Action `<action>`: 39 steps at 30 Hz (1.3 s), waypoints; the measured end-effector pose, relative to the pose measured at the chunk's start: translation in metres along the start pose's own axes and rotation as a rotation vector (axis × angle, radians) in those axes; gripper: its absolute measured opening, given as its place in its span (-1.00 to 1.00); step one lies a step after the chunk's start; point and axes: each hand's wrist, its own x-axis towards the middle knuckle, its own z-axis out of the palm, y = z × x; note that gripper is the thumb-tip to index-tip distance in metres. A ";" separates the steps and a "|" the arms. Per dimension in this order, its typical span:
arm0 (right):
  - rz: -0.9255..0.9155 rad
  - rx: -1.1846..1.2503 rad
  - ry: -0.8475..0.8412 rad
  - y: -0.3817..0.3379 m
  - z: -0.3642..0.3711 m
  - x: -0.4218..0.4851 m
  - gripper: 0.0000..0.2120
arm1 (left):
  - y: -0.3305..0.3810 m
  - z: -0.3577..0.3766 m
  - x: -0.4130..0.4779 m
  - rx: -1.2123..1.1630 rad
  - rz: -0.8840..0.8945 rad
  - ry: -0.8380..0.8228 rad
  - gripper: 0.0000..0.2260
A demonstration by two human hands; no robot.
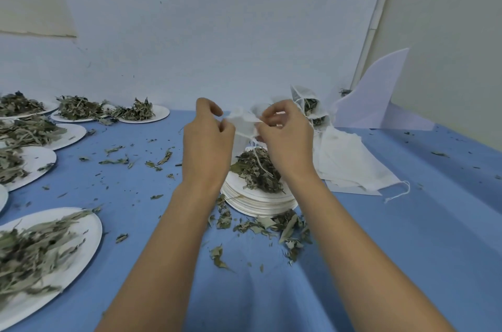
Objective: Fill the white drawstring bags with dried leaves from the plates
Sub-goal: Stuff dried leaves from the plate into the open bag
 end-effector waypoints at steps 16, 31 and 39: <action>-0.364 -0.841 -0.149 0.010 0.011 -0.006 -0.57 | -0.003 0.006 -0.005 0.438 0.151 -0.071 -0.68; 0.041 -0.089 -0.352 0.009 -0.004 0.005 -0.82 | -0.013 -0.016 0.011 -0.080 -0.058 -0.144 -0.87; -0.023 0.101 -0.402 0.008 -0.010 0.006 -0.83 | -0.012 -0.019 0.014 -0.148 -0.136 0.114 -0.84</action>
